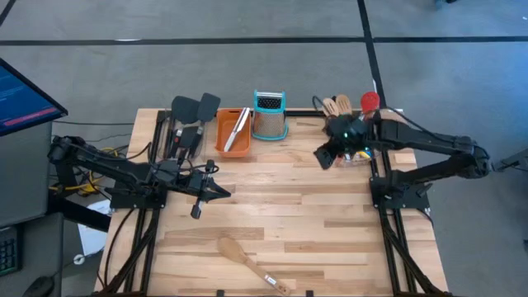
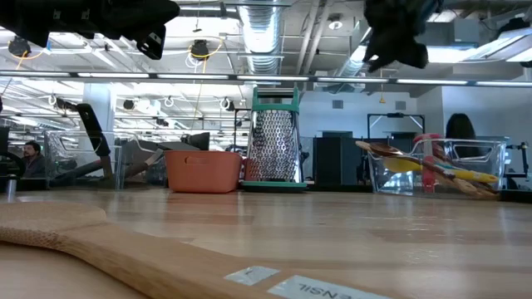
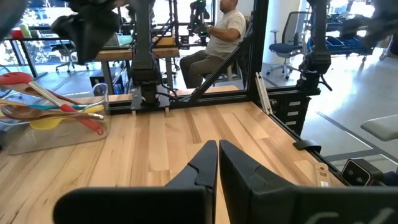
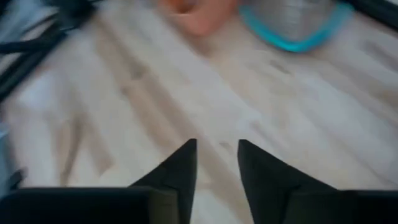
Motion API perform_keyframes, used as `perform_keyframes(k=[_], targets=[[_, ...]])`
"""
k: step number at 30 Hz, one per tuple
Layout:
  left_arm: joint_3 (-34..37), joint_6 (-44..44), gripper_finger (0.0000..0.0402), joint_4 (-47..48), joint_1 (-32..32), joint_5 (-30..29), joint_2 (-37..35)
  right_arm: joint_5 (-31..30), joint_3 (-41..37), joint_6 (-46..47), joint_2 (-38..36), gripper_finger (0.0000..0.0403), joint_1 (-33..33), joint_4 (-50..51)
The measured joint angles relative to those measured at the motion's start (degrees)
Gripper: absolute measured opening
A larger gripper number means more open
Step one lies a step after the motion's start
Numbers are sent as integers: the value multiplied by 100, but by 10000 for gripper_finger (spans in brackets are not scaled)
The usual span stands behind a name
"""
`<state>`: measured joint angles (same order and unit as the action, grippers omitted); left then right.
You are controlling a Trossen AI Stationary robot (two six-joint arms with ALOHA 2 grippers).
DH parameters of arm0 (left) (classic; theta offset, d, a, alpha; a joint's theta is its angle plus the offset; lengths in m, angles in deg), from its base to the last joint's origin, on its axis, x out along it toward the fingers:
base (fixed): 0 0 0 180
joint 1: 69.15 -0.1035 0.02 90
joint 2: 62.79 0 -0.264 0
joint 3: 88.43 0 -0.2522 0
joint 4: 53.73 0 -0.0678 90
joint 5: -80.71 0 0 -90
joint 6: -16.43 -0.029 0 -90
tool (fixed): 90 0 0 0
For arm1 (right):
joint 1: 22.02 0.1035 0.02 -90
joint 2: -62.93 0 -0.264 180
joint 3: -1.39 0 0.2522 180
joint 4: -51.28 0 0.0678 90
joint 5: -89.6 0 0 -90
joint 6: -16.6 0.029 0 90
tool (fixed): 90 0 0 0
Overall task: Pick & Place Kitchen Items
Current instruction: Move the brown wooden spoon on the center of the table
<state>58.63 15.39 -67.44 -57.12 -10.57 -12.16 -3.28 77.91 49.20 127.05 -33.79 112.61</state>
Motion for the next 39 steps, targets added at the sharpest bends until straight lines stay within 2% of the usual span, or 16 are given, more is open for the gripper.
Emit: perform_keyframes(k=[4, 7, 12, 16, 19, 26, 31, 34, 39], targets=[[0, 0, 6, 0, 0, 0, 0, -200, -40, -8, -2, 76, 858, -625], [0, 2, 6, 0, 0, 0, 0, -600, -120, -16, 0, 50, 1460, -963], [0, 287, 6, 2, 0, 0, -1, -1429, -125, -138, 55, 9, 2312, -945], [0, 491, 6, 0, 0, 0, -1, -2095, -129, -254, 256, 4, 2856, -977], [0, 820, 6, 1, 1, 2, 0, -2272, -130, -214, 614, 1, 3174, -986], [455, 1768, 6, 18, 170, 13, 109, -2214, -132, -167, 1932, 1, 3500, -1613], [700, 2609, 6, 13, 358, 6, 323, -1430, -133, -261, 2777, 1, 3543, -2420], [708, 2935, 6, -17, 542, 0, 497, -1125, -133, -258, 3144, 1, 3545, -2725], [708, 3609, 5, -148, 1151, -139, 1063, -1100, -133, -209, 3470, 0, 3526, -2783]])
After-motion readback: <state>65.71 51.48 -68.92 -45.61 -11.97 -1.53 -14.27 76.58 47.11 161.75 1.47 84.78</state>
